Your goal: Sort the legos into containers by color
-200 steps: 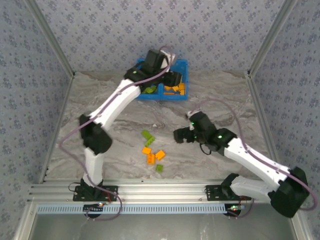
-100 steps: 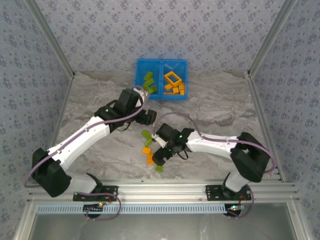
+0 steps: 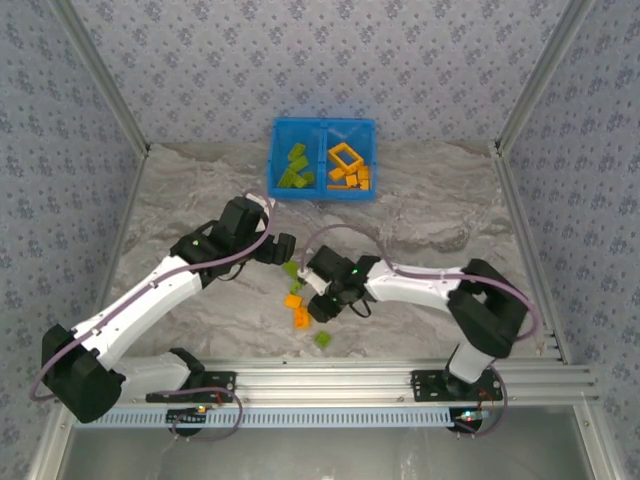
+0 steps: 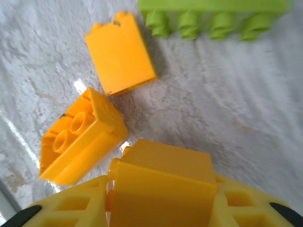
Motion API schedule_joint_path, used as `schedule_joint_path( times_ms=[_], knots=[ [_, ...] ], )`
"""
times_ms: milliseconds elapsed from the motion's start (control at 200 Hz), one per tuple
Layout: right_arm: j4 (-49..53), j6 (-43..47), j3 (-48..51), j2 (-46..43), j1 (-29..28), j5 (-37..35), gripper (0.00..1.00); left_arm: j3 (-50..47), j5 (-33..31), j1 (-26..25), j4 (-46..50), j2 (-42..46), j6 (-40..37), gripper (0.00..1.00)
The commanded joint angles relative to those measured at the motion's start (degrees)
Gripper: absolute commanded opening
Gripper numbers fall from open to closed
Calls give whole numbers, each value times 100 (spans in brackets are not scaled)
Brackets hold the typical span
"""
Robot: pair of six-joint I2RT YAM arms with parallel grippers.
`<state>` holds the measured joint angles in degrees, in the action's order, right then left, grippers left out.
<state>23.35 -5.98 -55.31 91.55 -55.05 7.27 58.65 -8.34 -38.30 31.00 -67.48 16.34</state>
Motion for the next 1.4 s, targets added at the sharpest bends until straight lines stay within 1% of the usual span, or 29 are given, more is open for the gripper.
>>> schedule_joint_path(
  times_ms=[0,75,135,180,240,335,500,625,760,869,914,979,1029,1084,1129,1274,1359,1394],
  knots=[
    [-75,-174,90,-1018,318,-425,38,24,146,19,-170,243,98,96],
    [-342,-178,141,-1589,670,-623,38,-63,332,19,-360,457,111,97],
    [-697,-110,133,-1848,1011,-827,40,-168,458,18,-569,660,138,98],
    [-921,-52,37,-1850,1262,-1091,41,-249,551,19,-709,799,183,98],
    [-1030,-48,-323,-1590,1615,-1414,41,-340,650,14,-810,975,233,99],
    [-806,-60,-1228,-746,2066,-1832,40,-439,702,12,-730,1223,302,99],
    [-306,-27,-3096,1063,2608,-1960,40,-701,551,-15,-340,1688,493,99],
    [105,-177,-4551,2410,2951,-1865,40,-1087,413,-28,-258,2201,750,99],
    [790,-357,-6275,3771,3125,-1633,40,-1333,279,-28,-77,2594,896,99],
    [1080,-794,-7273,4576,3204,-1271,43,-1415,288,-28,71,2709,983,99],
    [1084,-934,-7614,4832,3204,-1158,45,-1461,342,-28,93,2706,1003,99],
    [1344,-1055,-8079,5160,3194,-1066,47,-1482,424,-28,170,2636,1045,99],
    [1399,-1115,-8286,5295,3188,-1061,51,-1487,516,-36,238,2569,1115,99],
    [1441,-1165,-8402,5343,3184,-1043,59,-1530,631,-66,248,2509,1212,99],
    [1503,-1169,-8432,5298,3191,-1036,62,-1577,698,-109,218,2475,1319,99],
    [1623,-1166,-8347,4811,3193,-957,65,-1785,592,-380,151,2304,1696,99],
    [1552,-1138,-7985,4258,3179,-881,65,-1849,444,-649,163,2015,1978,99],
    [1456,-1125,-7691,3942,3163,-867,65,-1858,466,-779,140,1880,2121,99]
  ],
)
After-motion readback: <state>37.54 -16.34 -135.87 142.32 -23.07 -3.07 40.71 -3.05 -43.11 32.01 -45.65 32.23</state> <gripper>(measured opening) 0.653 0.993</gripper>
